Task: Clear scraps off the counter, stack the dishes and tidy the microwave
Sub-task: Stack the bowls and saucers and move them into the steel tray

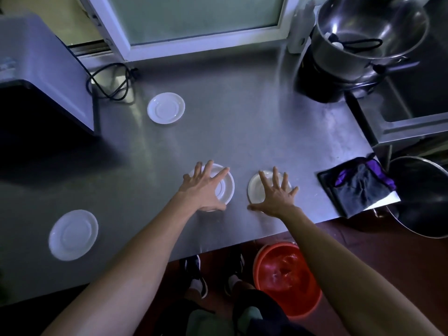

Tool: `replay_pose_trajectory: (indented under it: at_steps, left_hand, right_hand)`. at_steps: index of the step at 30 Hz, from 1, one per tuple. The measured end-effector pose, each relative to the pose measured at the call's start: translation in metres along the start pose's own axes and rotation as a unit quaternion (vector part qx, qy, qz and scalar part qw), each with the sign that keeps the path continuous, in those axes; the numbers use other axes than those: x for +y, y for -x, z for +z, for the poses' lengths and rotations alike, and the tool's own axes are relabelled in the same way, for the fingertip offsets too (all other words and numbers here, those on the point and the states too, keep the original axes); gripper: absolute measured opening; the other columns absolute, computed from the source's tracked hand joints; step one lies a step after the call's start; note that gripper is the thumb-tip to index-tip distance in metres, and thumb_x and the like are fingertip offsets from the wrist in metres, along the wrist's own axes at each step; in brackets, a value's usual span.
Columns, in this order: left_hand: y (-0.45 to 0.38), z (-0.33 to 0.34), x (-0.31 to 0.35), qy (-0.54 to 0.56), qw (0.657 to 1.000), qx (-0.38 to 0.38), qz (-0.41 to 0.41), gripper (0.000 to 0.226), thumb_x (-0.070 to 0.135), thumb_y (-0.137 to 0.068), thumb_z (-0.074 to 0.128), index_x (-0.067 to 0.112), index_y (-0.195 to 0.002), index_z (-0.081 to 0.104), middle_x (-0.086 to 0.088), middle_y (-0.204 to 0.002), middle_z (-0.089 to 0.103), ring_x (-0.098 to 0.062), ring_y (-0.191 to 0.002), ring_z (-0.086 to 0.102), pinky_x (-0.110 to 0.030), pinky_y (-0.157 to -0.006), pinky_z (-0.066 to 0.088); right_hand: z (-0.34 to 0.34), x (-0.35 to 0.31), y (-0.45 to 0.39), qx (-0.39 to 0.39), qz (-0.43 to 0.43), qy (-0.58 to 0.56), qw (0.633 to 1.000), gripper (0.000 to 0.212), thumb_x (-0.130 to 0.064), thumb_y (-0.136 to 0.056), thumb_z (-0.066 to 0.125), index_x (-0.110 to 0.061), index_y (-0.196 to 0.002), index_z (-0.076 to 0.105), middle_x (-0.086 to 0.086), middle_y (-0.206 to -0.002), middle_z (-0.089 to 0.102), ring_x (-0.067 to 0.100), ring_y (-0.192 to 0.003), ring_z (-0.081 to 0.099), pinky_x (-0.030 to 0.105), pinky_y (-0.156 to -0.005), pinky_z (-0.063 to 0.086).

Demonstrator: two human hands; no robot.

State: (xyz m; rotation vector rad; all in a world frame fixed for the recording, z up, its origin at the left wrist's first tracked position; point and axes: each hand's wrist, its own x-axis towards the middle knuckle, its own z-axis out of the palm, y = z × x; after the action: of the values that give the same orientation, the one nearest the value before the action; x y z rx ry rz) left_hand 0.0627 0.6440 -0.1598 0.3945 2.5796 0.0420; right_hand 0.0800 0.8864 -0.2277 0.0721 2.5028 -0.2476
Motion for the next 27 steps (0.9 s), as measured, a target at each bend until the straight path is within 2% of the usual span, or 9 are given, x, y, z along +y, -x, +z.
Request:
replay_pose_trajectory:
  at_steps: [6,12,19,27]
  left_hand:
    - [0.000,0.009,0.007,0.001,1.000,0.010,-0.011,0.115,0.068,-0.053,0.063,0.050,-0.147,0.001,0.002,-0.155,-0.001,-0.033,-0.143,0.004,-0.059,-0.100,0.037]
    - [0.021,0.009,-0.008,0.013,0.998,0.009,-0.056,0.114,0.066,-0.054,0.063,0.050,-0.148,0.001,0.002,-0.156,-0.002,-0.032,-0.144,0.003,-0.058,-0.102,0.036]
    - [0.080,0.015,-0.058,0.063,0.988,0.027,-0.139,0.113,0.067,-0.055,0.065,0.048,-0.149,0.005,0.002,-0.157,0.001,-0.032,-0.146,0.004,-0.059,-0.105,0.033]
    - [0.179,0.054,-0.137,0.124,0.964,0.053,-0.227,0.112,0.069,-0.059,0.067,0.048,-0.150,0.006,0.001,-0.159,-0.002,-0.034,-0.146,0.004,-0.064,-0.104,0.032]
  right_hand:
    - [-0.001,0.003,-0.008,0.039,-0.033,0.020,0.998,0.127,-0.079,-0.060,0.071,-0.044,-0.153,-0.009,0.002,-0.165,-0.016,0.039,-0.150,-0.014,0.069,-0.113,0.017]
    - [-0.008,-0.024,-0.016,0.074,-0.081,0.036,0.993,0.125,-0.080,-0.053,0.068,-0.045,-0.152,0.000,0.002,-0.163,-0.002,0.038,-0.147,0.001,0.061,-0.105,0.030]
    - [-0.012,-0.104,-0.014,0.091,-0.181,0.085,0.976,0.120,-0.081,-0.058,0.066,-0.045,-0.151,0.000,0.004,-0.162,-0.001,0.039,-0.147,0.004,0.062,-0.106,0.031]
    - [0.011,-0.230,0.019,0.094,-0.303,0.144,0.937,0.122,-0.082,-0.059,0.067,-0.043,-0.153,0.000,0.006,-0.163,-0.001,0.040,-0.147,0.006,0.063,-0.107,0.032]
